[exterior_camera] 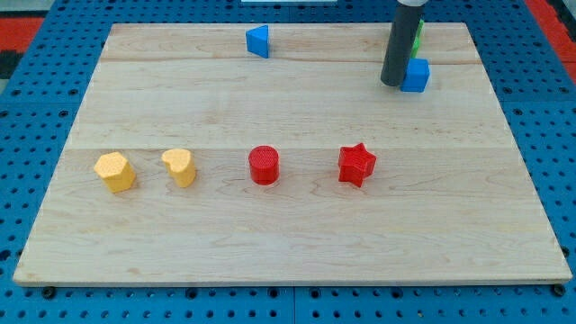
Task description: Place the blue triangle left to the blue cube
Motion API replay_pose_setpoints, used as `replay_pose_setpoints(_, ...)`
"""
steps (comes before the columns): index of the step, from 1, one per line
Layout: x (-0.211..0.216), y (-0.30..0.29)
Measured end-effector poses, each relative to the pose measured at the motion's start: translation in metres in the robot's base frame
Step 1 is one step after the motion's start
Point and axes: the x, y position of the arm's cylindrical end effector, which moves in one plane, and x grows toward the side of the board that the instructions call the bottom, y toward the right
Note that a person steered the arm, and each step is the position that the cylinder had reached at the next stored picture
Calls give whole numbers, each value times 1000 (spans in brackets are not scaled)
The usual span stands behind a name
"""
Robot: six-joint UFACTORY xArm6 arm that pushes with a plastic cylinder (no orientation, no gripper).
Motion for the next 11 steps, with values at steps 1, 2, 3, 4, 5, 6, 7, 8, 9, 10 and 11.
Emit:
replay_pose_setpoints(1, 4, -98)
replay_pose_setpoints(2, -5, -205)
replay_pose_setpoints(3, -62, -258)
replay_pose_setpoints(4, -134, -256)
replay_pose_setpoints(5, -133, -205)
replay_pose_setpoints(6, -117, -128)
replay_pose_setpoints(7, -94, -107)
replay_pose_setpoints(8, -133, -147)
replay_pose_setpoints(9, -126, -178)
replay_pose_setpoints(10, -98, -172)
replay_pose_setpoints(11, -69, -153)
